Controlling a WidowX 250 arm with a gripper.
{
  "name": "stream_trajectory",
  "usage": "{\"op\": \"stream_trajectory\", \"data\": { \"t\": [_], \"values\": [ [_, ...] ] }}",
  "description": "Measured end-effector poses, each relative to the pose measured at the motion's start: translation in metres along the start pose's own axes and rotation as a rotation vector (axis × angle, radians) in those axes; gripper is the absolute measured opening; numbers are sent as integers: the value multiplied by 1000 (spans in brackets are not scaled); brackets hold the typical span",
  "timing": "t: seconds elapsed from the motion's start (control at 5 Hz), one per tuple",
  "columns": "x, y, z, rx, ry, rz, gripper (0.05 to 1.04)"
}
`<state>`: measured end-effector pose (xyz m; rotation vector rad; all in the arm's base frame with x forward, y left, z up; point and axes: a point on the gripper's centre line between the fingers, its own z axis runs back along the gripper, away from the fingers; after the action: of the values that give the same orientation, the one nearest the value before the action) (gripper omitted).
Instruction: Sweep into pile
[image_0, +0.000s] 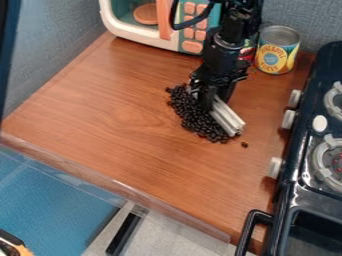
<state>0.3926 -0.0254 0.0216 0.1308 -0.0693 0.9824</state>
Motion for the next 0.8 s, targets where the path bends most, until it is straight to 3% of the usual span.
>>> {"op": "stream_trajectory", "data": {
  "t": [0.8],
  "values": [
    [3, 36, -7, 4, -34, 18, 372]
  ]
}}
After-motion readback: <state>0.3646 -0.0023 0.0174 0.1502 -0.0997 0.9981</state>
